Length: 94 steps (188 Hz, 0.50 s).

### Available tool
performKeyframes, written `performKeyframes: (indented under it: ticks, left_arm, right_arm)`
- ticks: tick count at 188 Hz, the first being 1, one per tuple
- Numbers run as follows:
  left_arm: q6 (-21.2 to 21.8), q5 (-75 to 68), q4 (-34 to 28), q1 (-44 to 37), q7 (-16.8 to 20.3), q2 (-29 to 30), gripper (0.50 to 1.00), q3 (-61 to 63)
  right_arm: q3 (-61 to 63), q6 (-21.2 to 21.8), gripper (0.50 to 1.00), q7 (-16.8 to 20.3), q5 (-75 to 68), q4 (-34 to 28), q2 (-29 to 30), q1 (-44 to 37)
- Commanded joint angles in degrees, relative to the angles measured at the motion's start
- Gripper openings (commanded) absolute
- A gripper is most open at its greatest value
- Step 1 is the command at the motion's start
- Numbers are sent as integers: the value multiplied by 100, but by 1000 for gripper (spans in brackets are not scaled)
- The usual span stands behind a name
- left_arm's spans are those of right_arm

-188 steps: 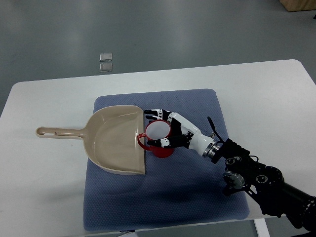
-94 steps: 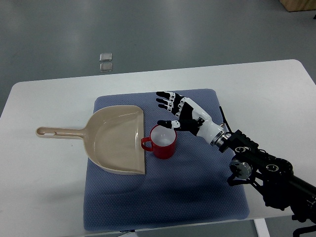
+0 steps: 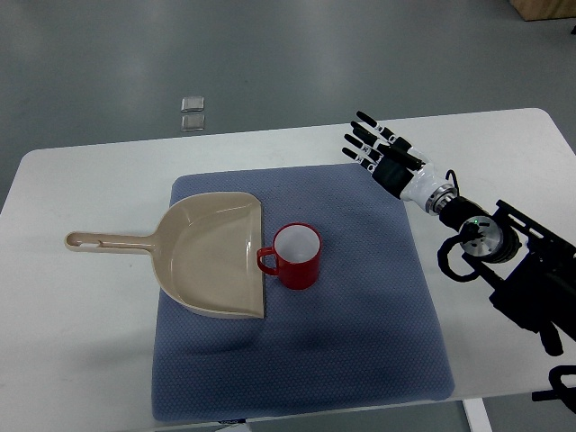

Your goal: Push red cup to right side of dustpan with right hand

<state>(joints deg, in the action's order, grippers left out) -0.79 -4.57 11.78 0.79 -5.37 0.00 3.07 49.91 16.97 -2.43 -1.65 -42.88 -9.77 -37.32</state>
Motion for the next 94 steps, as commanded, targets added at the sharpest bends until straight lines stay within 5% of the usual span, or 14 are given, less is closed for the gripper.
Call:
performKeyframes:
  ticks: [1, 94]
  left_arm:
    - [-1, 0, 0, 0, 1, 0, 1000, 0]
    - [-9, 0, 0, 0, 1, 0, 1000, 9]
  right_arm:
    - [-16, 87, 936, 235, -344, 244, -174, -82]
    - [80, 465, 938, -530, -318, 649, 45, -3]
